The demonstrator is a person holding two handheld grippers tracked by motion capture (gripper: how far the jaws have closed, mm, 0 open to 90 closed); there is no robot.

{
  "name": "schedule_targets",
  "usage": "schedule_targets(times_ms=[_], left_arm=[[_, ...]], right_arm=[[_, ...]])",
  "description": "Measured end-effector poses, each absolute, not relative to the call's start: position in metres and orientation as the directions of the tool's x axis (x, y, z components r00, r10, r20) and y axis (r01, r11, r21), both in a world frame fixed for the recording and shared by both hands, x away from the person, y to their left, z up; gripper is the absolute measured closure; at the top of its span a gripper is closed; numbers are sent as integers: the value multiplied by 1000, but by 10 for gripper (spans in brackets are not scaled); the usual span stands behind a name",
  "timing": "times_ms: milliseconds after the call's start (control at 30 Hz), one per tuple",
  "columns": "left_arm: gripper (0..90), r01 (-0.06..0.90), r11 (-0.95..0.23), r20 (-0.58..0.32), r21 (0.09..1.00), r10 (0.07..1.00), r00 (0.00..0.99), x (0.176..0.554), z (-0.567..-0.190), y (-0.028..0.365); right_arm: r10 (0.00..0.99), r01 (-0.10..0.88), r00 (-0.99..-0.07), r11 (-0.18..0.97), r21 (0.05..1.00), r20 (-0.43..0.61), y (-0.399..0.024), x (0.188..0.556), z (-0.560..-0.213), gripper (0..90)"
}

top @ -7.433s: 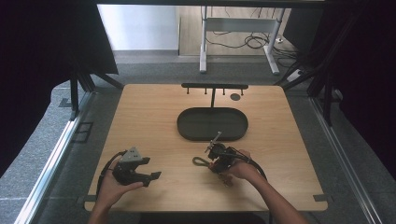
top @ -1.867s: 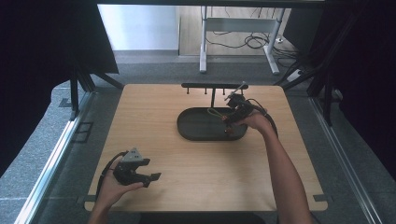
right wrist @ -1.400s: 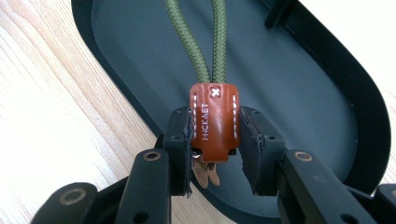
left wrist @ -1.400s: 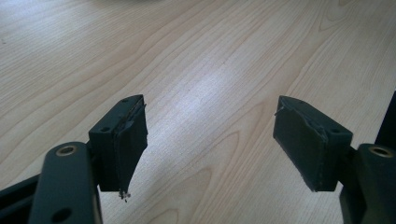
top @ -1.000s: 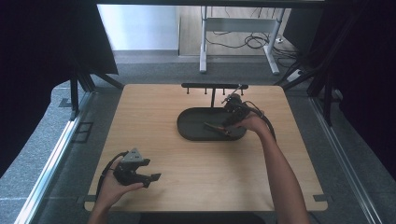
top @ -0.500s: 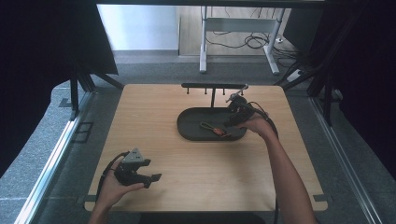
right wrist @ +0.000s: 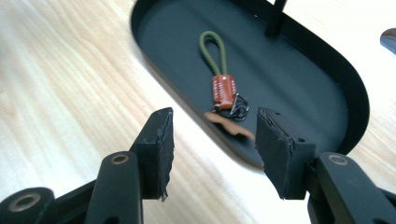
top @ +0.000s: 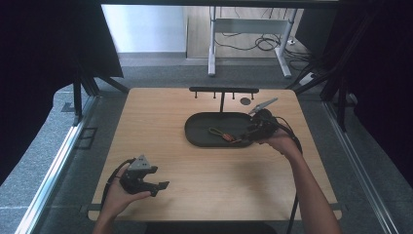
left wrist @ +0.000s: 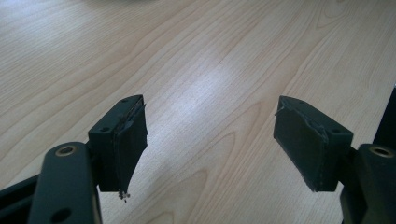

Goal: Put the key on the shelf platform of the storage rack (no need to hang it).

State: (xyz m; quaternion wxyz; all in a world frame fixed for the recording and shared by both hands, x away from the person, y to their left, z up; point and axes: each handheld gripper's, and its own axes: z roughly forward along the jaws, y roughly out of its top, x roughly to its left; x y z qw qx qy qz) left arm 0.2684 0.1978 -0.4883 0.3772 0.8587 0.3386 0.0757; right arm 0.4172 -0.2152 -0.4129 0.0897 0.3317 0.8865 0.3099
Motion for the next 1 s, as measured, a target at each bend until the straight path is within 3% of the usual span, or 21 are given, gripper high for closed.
schedule_targets(times_ms=[633, 1000], left_arm=[[262, 533, -487, -132, 691, 641, 757, 270, -491, 196], [262, 540, -479, -142, 693, 643, 752, 273, -490, 194]], right_arm=[[630, 514, -770, 519, 683, 101, -254, 348, -443, 455], [639, 514, -763, 508, 691, 98, -261, 331, -460, 439]])
